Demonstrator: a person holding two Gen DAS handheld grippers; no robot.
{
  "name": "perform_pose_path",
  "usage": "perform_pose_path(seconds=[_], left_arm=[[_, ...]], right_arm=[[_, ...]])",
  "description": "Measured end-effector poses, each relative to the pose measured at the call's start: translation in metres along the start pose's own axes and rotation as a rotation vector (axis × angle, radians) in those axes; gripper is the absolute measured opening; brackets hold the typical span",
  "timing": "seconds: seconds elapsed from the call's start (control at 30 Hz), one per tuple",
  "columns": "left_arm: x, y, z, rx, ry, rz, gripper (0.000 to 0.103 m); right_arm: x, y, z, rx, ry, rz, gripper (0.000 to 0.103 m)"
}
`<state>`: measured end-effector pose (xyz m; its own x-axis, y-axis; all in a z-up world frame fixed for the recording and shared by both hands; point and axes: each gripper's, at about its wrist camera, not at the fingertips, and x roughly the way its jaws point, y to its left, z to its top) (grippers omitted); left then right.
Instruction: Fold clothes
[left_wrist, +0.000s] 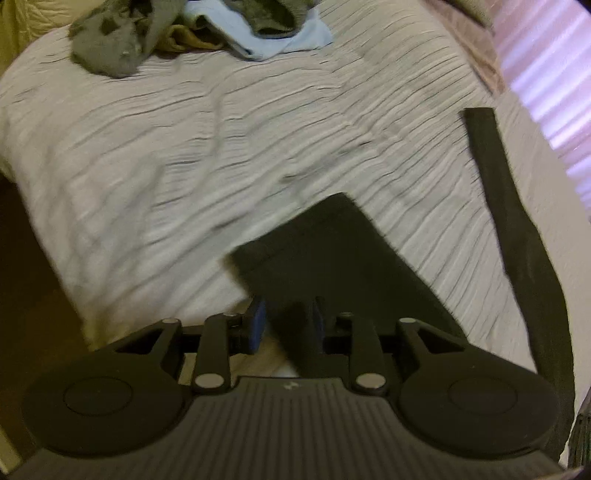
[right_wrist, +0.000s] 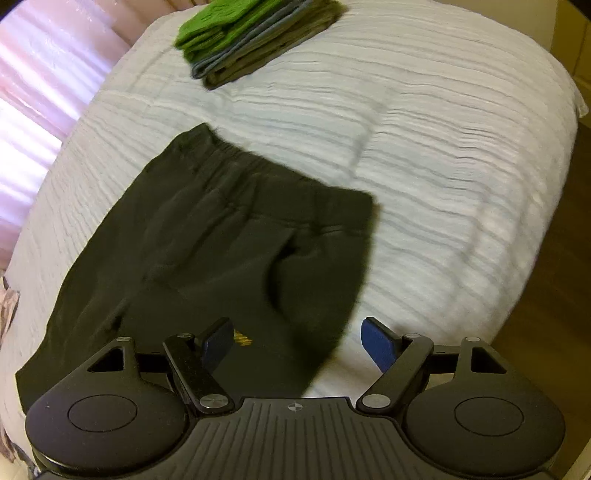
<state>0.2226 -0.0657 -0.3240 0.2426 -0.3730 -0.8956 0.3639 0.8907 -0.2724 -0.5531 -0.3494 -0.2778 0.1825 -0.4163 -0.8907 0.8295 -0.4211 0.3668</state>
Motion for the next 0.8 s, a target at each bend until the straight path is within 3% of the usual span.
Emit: perform_pose_path(seconds=[0.13,0.2,0.23,0.37,0.5,0.57,0.6,0.7,0.8], left_arm=[[0.029,-0.018,-0.004,0.057,0.016,0.077,0.034],[0.031,-0.024,-0.006,0.093,0.005,0.091,0.023],[0.03,-0.026,-0.007,0.11,-0.004,0.09,0.008],[0.015,-0.034,-0.003,0.18,-0.054,0.041,0.003],[-0.025,-0.057,0.011,0.29,-0.191,-0.083,0.003],[-0.053,-0.061,0.022,0.312,-0.271,-0.161,0.004],[-0.061,-0.059,0.025,0.323,-0.29,-0.169,0.004],[-0.063,-0.043,0.03,0.362,-0.285,-0.104,0.005],[-0.023,-0.02,0.021,0.324,-0.141,0.053,0.006]], right_arm=[[0.006,-0.033,0.01,0.078,-0.019,0.04,0.079],[0.012,-0.046,0.015,0.128,-0.028,0.056,0.079],[0.017,-0.051,0.017,0.156,-0.032,0.065,0.079],[0.036,-0.063,0.021,0.247,-0.04,0.124,0.079],[0.052,-0.062,0.027,0.249,-0.093,0.091,0.078],[0.061,-0.059,0.031,0.223,-0.076,0.07,0.026],[0.062,-0.057,0.031,0.218,-0.061,0.083,0.013],[0.042,-0.047,0.021,0.184,-0.098,0.125,0.009],[0.029,-0.05,0.005,0.178,-0.109,0.114,0.007]])
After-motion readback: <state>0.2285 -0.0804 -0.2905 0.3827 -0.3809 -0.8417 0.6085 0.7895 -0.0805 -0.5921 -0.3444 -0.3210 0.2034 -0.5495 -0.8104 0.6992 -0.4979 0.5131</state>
